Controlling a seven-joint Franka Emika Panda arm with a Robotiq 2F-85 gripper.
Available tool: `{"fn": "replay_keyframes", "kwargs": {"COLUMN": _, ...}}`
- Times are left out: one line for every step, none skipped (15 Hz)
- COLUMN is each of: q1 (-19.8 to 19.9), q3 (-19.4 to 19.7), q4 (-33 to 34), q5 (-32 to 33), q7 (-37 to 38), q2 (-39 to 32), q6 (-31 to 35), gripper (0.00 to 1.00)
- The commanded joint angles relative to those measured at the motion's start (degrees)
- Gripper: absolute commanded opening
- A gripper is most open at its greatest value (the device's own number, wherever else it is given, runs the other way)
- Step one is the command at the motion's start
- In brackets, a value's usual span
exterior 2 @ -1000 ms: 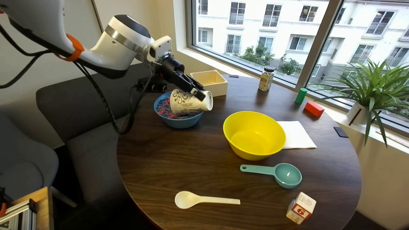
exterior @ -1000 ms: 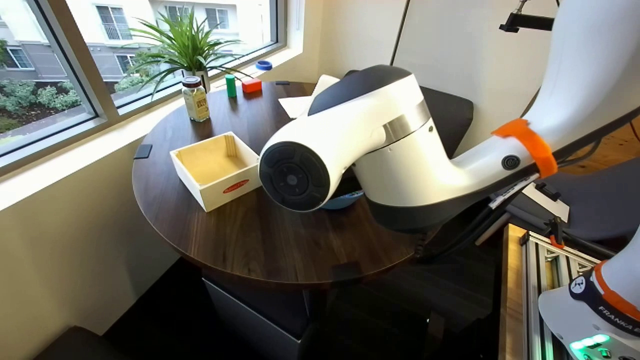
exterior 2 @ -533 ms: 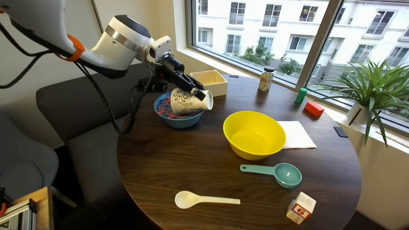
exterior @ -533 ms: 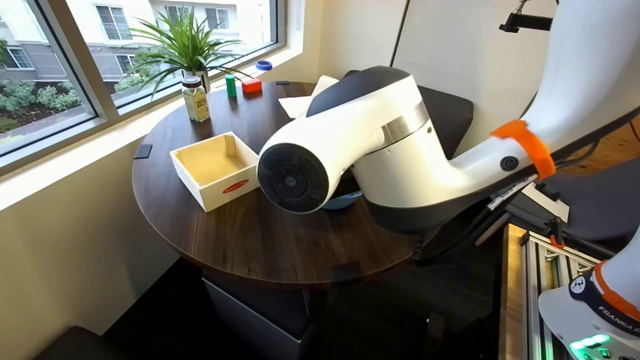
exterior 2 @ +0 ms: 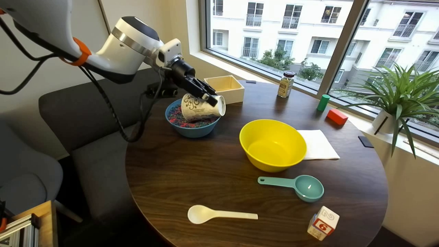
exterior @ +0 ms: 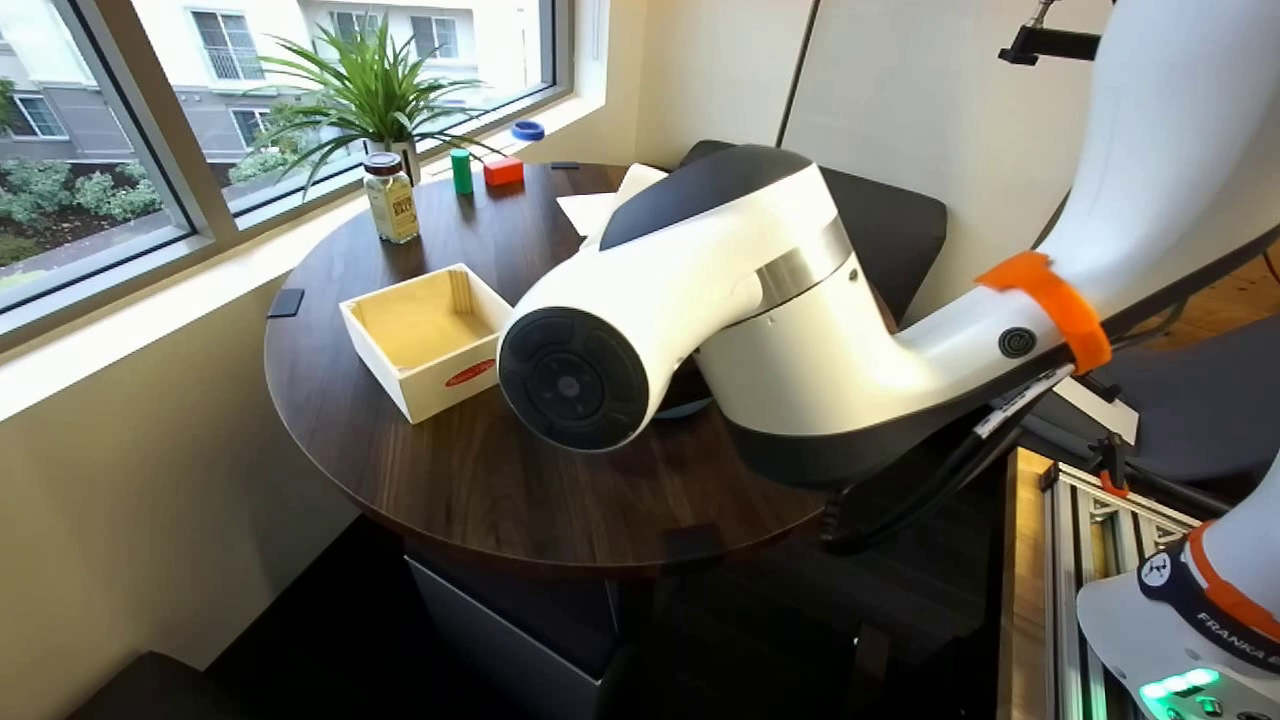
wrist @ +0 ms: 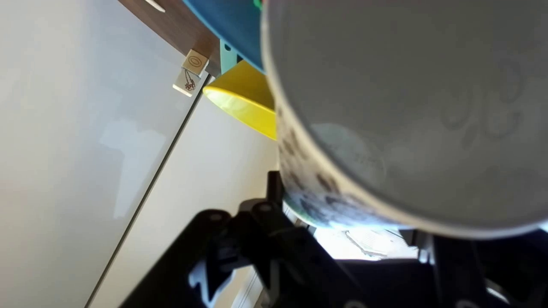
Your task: Use the coffee cup to transfer cereal from the blue bowl to the yellow bowl.
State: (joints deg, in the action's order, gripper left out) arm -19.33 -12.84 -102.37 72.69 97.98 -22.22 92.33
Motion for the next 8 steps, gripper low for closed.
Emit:
{"fn": "replay_keyframes", "kwargs": {"q1": 0.42, "q3": -0.59, "q4": 1.34, "q5": -1.86, "q7": 1.61, "q2": -1.43, "q6": 2.46, "gripper": 0.36}}
{"fn": "replay_keyframes", "kwargs": {"q1": 0.75, "q3": -0.79, "q4": 1.43, "q5": -2.73, "q7": 1.66, "q2": -1.17, "q6": 3.67, "gripper": 0.36}}
{"fn": "replay_keyframes", "kwargs": {"q1": 0.82, "q3": -0.82, "q4": 1.56, "q5": -3.01, "q7": 1.72, "q2": -1.09, "q6": 4.44, "gripper": 0.36}}
{"fn": "replay_keyframes", "kwargs": {"q1": 0.88, "q3": -0.84, "q4": 1.72, "q5": -3.34, "q7": 1.76, "q2": -1.04, "q6": 5.20, "gripper": 0.36}}
{"fn": "replay_keyframes", "kwargs": {"q1": 0.96, "q3": -0.90, "q4": 1.91, "q5": -3.76, "q7": 1.70, "q2": -1.03, "q6": 6.21, "gripper": 0.36}}
{"fn": "replay_keyframes", "kwargs": {"q1": 1.11, "q3": -0.98, "q4": 2.04, "q5": -4.35, "q7": 1.44, "q2": -0.96, "q6": 7.44, "gripper": 0.36}}
{"fn": "replay_keyframes", "kwargs": {"q1": 1.13, "q3": -0.90, "q4": 2.08, "q5": -4.57, "q7": 1.37, "q2": -0.92, "q6": 8.03, "gripper": 0.36}}
{"fn": "replay_keyframes", "kwargs": {"q1": 1.36, "q3": -0.94, "q4": 2.12, "q5": -5.28, "q7": 1.21, "q2": -0.73, "q6": 9.21, "gripper": 0.36}}
